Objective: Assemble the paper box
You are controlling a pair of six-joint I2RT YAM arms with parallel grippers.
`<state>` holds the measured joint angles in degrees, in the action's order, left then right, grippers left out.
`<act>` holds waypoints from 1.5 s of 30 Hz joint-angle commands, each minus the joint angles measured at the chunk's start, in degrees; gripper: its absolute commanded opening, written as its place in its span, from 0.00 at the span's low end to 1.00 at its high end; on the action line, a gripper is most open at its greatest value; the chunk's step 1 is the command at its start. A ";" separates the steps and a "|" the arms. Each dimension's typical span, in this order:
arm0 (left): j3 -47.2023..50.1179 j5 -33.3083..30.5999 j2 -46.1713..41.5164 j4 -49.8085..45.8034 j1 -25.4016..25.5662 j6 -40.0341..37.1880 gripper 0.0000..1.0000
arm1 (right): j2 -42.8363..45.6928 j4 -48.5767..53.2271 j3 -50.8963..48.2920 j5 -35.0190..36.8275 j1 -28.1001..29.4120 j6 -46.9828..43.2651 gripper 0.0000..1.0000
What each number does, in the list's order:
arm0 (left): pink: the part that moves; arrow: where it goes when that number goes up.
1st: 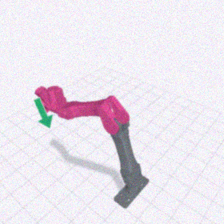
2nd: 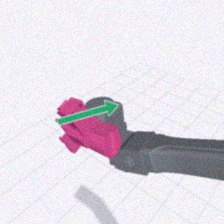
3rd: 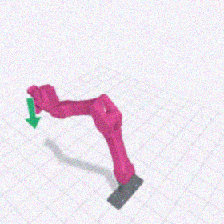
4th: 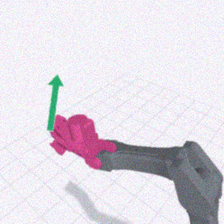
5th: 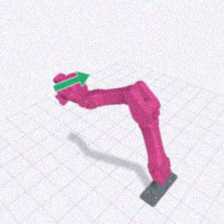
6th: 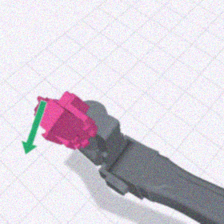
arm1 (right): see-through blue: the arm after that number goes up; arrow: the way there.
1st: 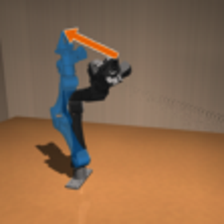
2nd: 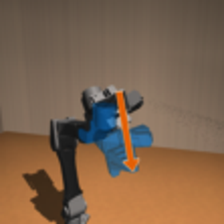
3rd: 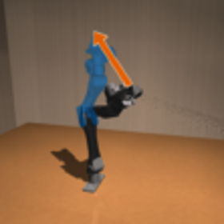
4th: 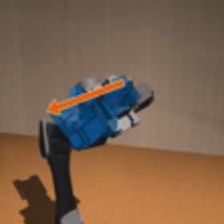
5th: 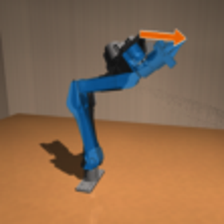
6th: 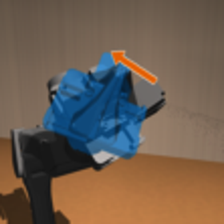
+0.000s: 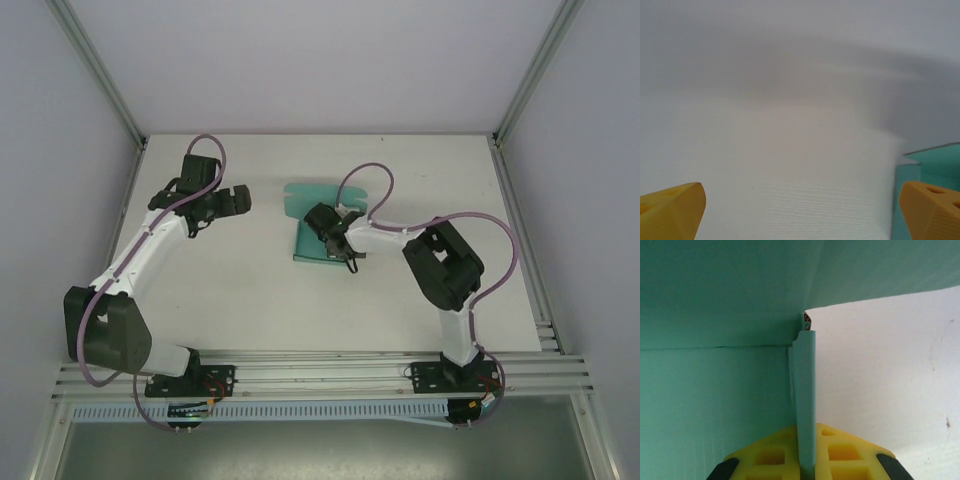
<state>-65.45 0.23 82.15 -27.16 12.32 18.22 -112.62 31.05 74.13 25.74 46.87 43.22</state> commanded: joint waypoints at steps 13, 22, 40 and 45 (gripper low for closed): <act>1.70 32.90 5.74 13.52 -0.08 -29.72 0.99 | 15.79 -5.66 -5.48 10.28 0.33 -17.09 0.91; -15.87 41.78 21.45 0.39 -0.10 -42.10 0.96 | 25.09 -14.52 -7.44 -17.03 -10.10 -54.19 0.99; -35.08 41.56 36.74 -19.20 3.16 -56.39 0.64 | 6.89 6.15 13.64 -28.72 -18.74 -68.89 0.57; -38.67 39.81 38.55 -22.65 3.58 -58.01 0.47 | 6.88 6.83 13.34 -28.77 -18.99 -68.80 0.42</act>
<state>-101.73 40.97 119.42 -45.36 15.77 -36.69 -105.60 35.07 85.89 -2.48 28.36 -24.73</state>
